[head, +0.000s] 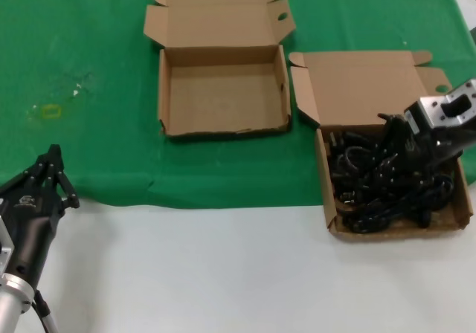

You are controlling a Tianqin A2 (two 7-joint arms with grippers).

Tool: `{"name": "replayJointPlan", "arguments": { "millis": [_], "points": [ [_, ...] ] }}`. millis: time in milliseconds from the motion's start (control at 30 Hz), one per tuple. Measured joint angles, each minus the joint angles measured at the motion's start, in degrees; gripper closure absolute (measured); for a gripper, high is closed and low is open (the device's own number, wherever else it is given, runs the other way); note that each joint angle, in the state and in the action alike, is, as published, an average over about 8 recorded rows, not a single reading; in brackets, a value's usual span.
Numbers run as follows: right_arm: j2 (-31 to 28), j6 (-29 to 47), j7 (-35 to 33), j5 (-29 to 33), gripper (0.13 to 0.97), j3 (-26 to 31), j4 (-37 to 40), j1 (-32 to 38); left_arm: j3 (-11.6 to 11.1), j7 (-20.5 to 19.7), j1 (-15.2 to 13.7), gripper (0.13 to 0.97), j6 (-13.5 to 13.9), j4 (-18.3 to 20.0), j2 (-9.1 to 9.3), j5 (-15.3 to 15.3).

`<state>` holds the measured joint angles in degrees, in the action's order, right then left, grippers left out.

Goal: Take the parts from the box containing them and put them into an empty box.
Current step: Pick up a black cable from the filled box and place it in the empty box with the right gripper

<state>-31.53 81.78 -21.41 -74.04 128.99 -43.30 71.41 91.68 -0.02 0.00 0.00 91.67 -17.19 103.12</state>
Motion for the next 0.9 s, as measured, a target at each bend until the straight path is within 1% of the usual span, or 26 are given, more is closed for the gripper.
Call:
{"name": "replayJointPlan", "arguments": {
  "millis": [67,500,667,900],
  "points": [
    [-0.2,0.5,1.1,-0.2,0.904,-0.2,-0.7,0.2,0.0,0.0,0.0,0.953,0.0,0.0,0.00,0.0],
    [0.4,2.0,6.0,-1.4,0.907,-1.0,-3.9,1.6,0.0,0.0,0.0,0.953,0.0,0.0,0.00,0.0],
    [2.1,1.5,5.9,-1.5,0.908,-1.0,-2.1,3.1,0.0,0.0,0.0,0.953,0.0,0.0,0.00,0.0],
    [6.2,-0.3,4.3,-1.2,0.908,-0.7,3.0,6.1,0.0,0.0,0.0,0.953,0.0,0.0,0.00,0.0]
  ]
}}
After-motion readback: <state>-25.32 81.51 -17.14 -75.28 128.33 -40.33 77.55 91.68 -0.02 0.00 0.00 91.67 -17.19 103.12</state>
